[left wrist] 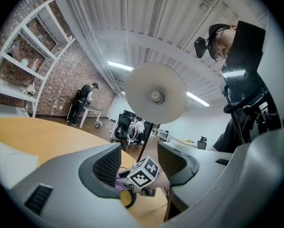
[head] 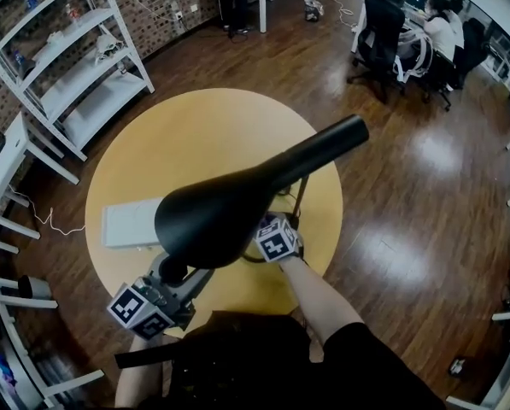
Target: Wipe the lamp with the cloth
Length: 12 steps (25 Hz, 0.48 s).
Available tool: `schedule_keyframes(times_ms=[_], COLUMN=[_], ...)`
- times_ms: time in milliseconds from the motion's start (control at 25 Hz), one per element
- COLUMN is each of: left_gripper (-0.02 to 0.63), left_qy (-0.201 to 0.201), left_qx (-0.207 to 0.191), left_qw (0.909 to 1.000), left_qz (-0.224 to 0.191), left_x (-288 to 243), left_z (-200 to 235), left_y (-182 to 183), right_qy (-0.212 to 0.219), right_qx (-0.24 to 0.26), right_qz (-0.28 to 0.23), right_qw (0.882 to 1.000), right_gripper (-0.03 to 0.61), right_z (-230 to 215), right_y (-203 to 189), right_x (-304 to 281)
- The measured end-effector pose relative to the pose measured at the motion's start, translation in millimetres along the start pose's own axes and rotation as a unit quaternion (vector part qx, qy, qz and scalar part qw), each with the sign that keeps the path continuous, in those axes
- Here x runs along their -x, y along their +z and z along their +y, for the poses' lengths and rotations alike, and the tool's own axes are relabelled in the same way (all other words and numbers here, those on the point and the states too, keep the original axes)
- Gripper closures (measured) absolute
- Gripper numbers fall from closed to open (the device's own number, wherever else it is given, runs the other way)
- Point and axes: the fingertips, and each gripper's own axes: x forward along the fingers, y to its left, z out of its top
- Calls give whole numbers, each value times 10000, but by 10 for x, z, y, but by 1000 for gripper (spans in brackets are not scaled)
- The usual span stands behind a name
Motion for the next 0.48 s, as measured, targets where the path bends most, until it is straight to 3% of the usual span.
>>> schedule_keyframes(times_ms=[160, 400, 480], left_gripper=[385, 385, 385], left_qy=[168, 636, 752], left_qx=[-42, -168, -169], left_qw=[9997, 9977, 9969], left_qz=[-142, -173, -182], left_x=[-11, 60, 70], left_z=[-55, -59, -81], left_y=[-3, -116, -164], right_qy=[745, 1563, 1567], right_qx=[170, 1166, 1570], right_qz=[-39, 278, 348], right_qw=[9971, 9804, 9745], right_gripper=[489, 489, 489], right_z=[264, 635, 661], right_y=[75, -25, -61], right_x=[-27, -41, -7])
